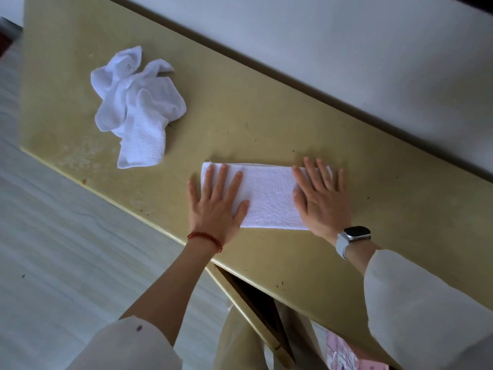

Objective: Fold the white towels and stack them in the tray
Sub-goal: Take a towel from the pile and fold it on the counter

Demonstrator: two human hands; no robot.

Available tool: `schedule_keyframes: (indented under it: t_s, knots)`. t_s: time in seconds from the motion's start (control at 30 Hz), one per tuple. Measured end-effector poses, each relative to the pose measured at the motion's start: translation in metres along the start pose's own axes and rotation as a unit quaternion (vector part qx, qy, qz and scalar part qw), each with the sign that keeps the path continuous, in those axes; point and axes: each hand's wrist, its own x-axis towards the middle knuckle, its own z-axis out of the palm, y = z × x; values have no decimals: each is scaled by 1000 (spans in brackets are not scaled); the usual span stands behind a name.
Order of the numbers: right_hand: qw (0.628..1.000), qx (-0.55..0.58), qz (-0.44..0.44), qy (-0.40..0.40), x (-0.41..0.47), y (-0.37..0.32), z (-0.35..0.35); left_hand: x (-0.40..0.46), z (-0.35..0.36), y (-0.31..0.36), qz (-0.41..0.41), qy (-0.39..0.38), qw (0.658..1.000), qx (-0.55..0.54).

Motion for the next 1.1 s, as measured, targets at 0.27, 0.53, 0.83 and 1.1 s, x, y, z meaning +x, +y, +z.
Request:
schedule_keyframes:
  t_s: [0.27, 0.53, 0.83, 1.1]
  knots:
    - [1000, -7, 4, -22, -13, 19, -18, -19, -11, -18, 11, -20, 1000, 7]
    - [995, -3, -89, 54, -81, 19, -28, 26, -33, -50, 29, -42, 996, 67]
    - [982, 150, -90, 64, -41, 0, -41, 36, -44, -21, -214, 23, 951, -222]
    - [979, 158, -127, -36, 89, -50, -44, 53, -49, -31, -279, -53, 906, -313]
